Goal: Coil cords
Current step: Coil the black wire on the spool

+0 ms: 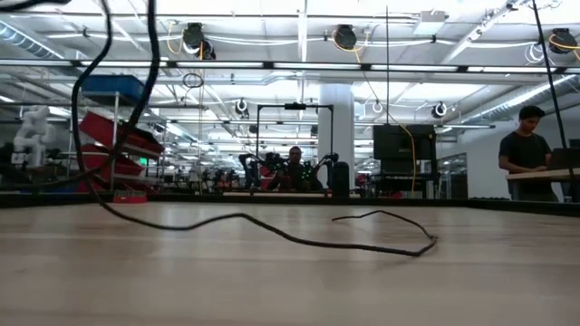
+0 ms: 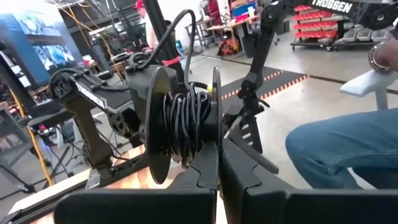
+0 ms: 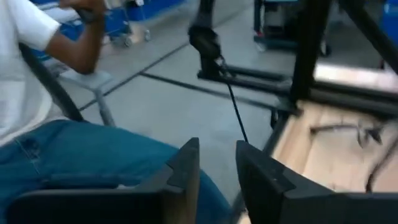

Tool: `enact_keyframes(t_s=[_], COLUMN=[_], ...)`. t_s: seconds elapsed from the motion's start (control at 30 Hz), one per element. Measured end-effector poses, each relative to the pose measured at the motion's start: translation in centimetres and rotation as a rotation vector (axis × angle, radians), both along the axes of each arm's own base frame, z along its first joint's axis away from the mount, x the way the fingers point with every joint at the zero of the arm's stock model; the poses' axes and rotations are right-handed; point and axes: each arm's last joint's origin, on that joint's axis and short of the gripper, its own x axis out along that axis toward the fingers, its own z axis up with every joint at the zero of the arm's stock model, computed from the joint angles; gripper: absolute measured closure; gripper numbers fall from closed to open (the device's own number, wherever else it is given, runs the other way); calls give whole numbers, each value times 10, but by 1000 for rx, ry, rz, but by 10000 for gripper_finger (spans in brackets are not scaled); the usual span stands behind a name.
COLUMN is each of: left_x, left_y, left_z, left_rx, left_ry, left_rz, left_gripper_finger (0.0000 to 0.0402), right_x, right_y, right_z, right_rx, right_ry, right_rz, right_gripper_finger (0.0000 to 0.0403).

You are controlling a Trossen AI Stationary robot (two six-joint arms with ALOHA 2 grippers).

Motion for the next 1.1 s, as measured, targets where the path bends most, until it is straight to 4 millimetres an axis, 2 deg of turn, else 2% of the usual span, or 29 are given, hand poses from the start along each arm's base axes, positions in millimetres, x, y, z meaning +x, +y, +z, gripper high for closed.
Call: enact_keyframes(t_s=[0.3, 0.47, 0.7, 0.83, 1.0, 1.1], left_x=[-1, -1, -2, -4, -7, -10], left_y=[-1, -1, 1, 2, -1, -2], left_z=[0, 0, 3, 4, 7, 11], left_rx=[5, 4, 12, 11, 44, 45], left_ry=[-1, -2, -15, -20, -57, -92], left_rz=[-7, -7, -4, -6, -22, -28], left_gripper_finger=[398, 398, 398, 398, 398, 398], right_x=[2, -1, -2, -3, 12, 23], right_y=[-3, -5, -11, -14, -16, -19], right_z=[0, -9, -19, -21, -29, -44], right_rx=[-24, -73, -193, -241, -170, -160], right_ry=[-9, 73, 128, 138, 67, 48], right_rz=[-93, -105, -289, -331, -297, -310], right_gripper_finger=[274, 273, 273, 273, 273, 273])
